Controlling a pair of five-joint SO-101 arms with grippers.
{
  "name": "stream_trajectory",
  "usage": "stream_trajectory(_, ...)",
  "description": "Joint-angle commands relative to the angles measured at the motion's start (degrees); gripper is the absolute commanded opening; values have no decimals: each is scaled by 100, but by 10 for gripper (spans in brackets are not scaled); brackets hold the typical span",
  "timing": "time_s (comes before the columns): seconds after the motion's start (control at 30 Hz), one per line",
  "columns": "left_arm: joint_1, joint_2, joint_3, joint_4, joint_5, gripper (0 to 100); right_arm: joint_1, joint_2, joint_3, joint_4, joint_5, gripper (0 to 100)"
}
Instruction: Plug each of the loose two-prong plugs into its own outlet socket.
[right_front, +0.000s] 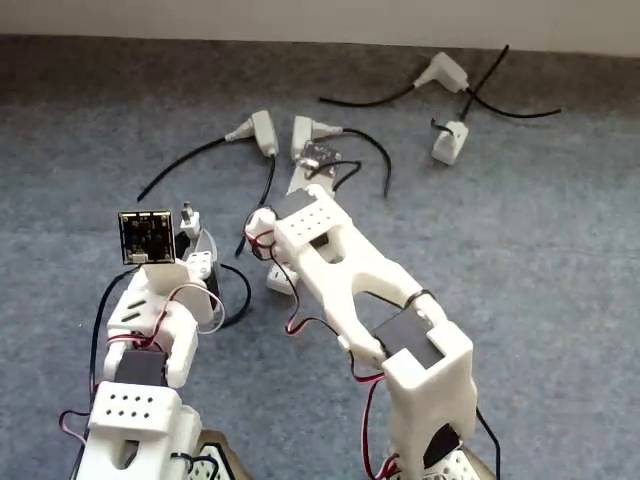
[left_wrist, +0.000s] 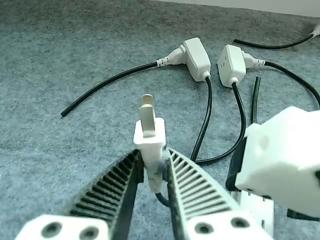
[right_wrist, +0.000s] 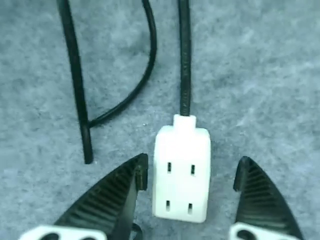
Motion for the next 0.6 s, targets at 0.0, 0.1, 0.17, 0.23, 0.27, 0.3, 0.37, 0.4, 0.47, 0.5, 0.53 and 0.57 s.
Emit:
stream_trajectory(0.0, -101, 22, -31, -123, -53, 7, -13, -233, -796, 356, 475, 278)
stream_trajectory(0.1, -101, 31, -40, -114, -53, 7, 13, -514, -1007, 356, 800, 278)
stream_trajectory(0.17, -101, 31, -40, -114, -53, 7, 66, -769, -1086, 356, 1037, 278)
stream_trajectory(0.23, -101, 40, -48, -114, -53, 7, 224, -1086, -1130, 365, 1380, 278)
stream_trajectory(0.27, -101, 40, -48, -114, -53, 7, 365, -1279, -1130, 365, 1635, 278)
stream_trajectory(0.3, -101, 40, -48, -114, -53, 7, 567, -1490, -1130, 365, 1908, 278)
stream_trajectory(0.37, -101, 40, -57, -114, -53, 7, 1103, -1930, -1121, 365, 2347, 278)
stream_trajectory(0.4, -101, 40, -57, -114, -53, 7, 1402, -2132, -1121, 365, 2532, 278)
stream_trajectory(0.47, -101, 40, -66, -114, -53, 7, 2035, -2475, -1112, 374, 2884, 278)
stream_trajectory(0.5, -101, 57, -101, -105, -53, 7, 2343, -2607, -1112, 435, 3086, 278)
stream_trajectory(0.53, -101, 66, -136, -88, -53, 7, 2633, -2695, -1112, 532, 3253, 278)
stream_trajectory(0.57, -92, 66, -171, 9, -62, 7, 2897, -2765, -1112, 629, 3393, 278)
